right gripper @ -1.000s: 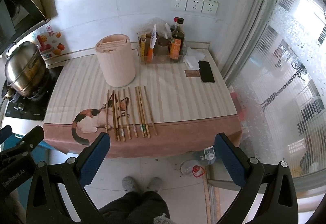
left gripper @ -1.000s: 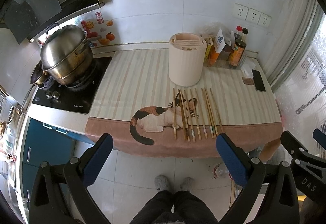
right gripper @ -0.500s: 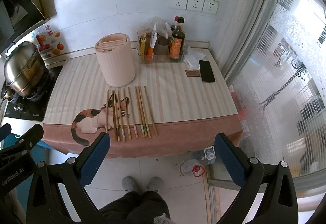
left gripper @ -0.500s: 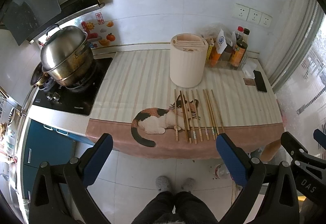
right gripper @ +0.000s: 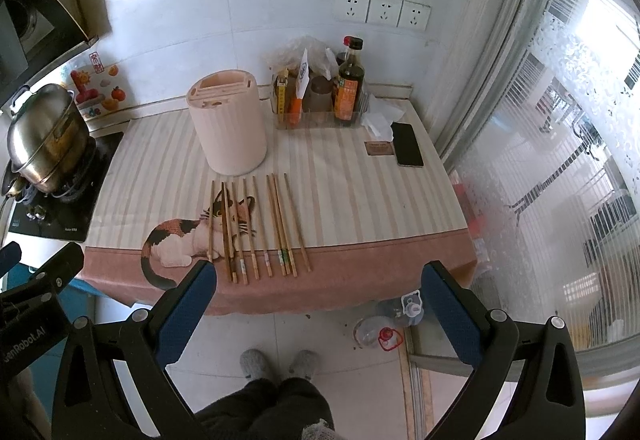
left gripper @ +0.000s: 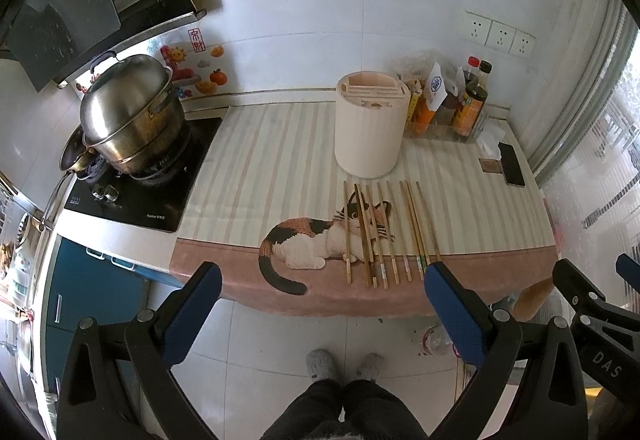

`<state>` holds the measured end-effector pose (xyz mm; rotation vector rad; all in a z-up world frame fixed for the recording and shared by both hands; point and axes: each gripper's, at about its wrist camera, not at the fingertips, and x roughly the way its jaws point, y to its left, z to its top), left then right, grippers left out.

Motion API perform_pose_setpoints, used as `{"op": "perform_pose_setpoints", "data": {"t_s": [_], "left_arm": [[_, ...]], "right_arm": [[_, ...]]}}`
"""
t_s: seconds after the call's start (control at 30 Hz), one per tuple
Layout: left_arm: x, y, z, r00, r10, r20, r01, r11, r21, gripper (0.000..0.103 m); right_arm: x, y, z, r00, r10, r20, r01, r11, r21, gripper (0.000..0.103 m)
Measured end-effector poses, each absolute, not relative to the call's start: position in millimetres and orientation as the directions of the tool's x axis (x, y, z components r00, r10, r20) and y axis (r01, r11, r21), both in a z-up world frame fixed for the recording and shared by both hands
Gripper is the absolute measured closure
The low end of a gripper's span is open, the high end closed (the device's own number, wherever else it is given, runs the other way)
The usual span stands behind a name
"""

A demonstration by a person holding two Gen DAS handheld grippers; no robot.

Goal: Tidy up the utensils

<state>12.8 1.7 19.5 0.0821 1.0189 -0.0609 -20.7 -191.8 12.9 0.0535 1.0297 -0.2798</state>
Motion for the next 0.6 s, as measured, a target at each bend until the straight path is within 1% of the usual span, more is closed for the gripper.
{"op": "perform_pose_setpoints", "data": {"t_s": [0.6], "left_arm": [[21.1, 1.5, 21.3, 0.524, -0.015, -0.851, 0.096, 0.994, 0.042, 0.000]], "right_arm": [[-17.2, -190.7, 13.8, 0.488, -0.207, -0.848, 0.261, 0.962, -0.084, 0.000]]}}
